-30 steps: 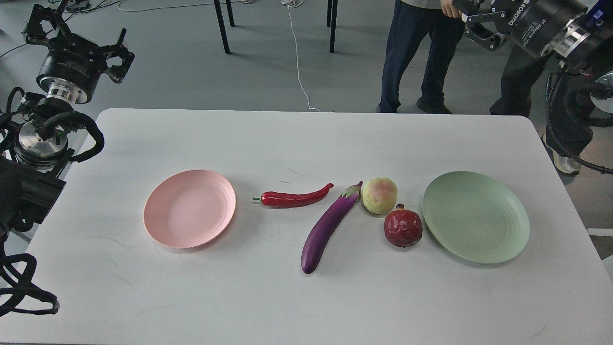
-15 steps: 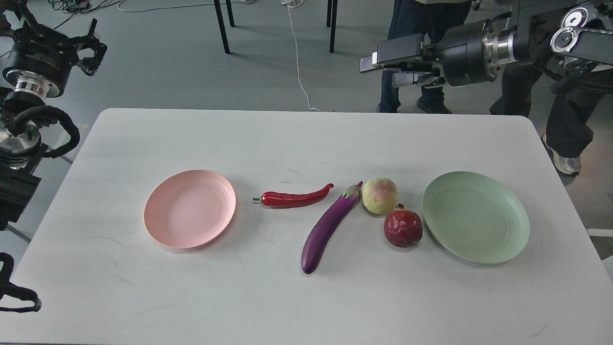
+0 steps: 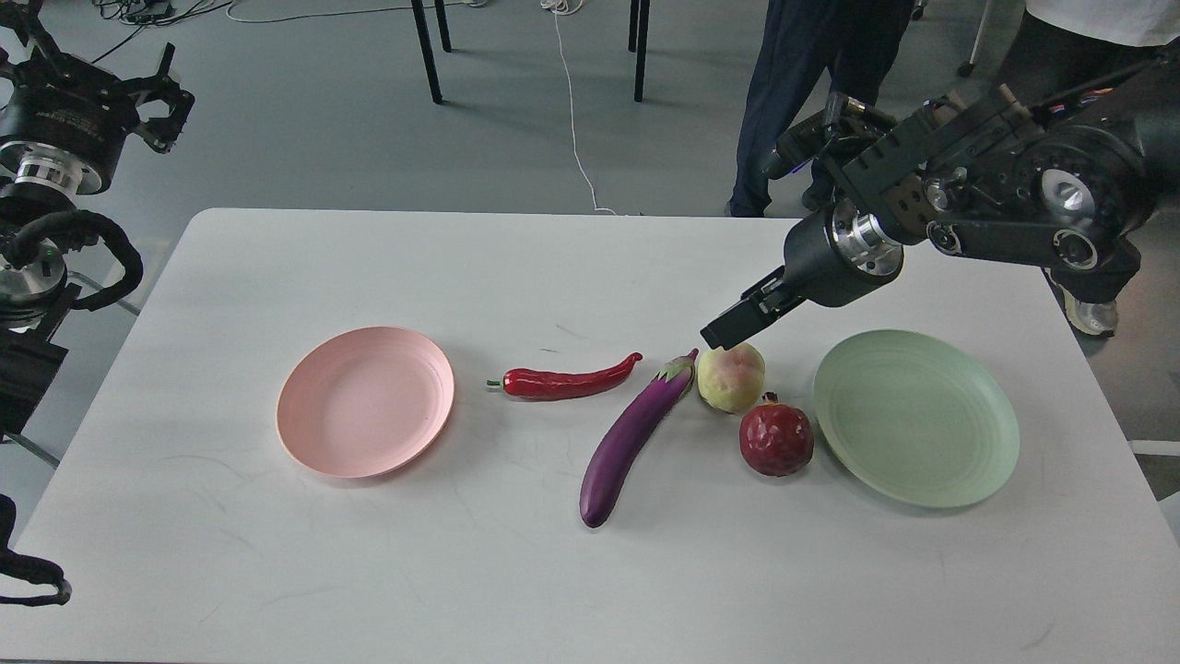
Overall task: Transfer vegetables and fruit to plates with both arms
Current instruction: 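Move the right gripper toward the red pomegranate beside the green plate, then grasp the red pomegranate with the right gripper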
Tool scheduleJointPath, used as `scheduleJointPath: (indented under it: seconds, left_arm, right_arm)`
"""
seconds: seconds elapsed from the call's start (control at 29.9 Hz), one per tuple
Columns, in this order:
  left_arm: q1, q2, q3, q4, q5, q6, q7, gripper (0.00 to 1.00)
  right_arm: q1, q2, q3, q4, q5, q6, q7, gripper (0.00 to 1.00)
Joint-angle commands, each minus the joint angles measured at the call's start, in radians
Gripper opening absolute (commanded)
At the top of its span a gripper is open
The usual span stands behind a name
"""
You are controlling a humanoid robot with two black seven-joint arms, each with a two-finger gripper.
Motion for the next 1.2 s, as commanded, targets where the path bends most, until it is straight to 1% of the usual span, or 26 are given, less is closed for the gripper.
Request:
scheduleJointPath:
  seconds: [0.0, 0.27, 0.57, 0.87, 1.17]
  left_arm:
    - [0.0, 0.0, 0.004, 0.001, 0.001, 0.0, 0.001, 0.98]
    - [0.003, -0.002, 0.006, 0.004, 0.001, 0.0, 0.001, 0.98]
    - [0.011, 0.0, 0.004, 0.008, 0.001, 0.0, 0.0, 0.98]
    - [0.011, 0.003, 0.004, 0.009, 0.001, 0.0, 0.0, 0.98]
    - [0.011, 0.0, 0.004, 0.011, 0.001, 0.0, 0.0, 0.98]
  right_arm:
    - [-0.054, 0.007, -0.005, -0.002, -0.01, -0.009, 0.003, 0.98]
    - [-0.146, 0.004, -0.023, -0.008, -0.11, -0.036, 0.01, 0.97]
    - [-0.177, 0.009, -0.04, -0.014, -0.113, -0.053, 0.009, 0.97]
    - [-0.221, 0.036, -0.041, -0.054, -0.111, -0.053, 0.009, 0.97]
    - [-0.263, 0.043, -0.041, -0.086, -0.111, -0.075, 0.009, 0.94]
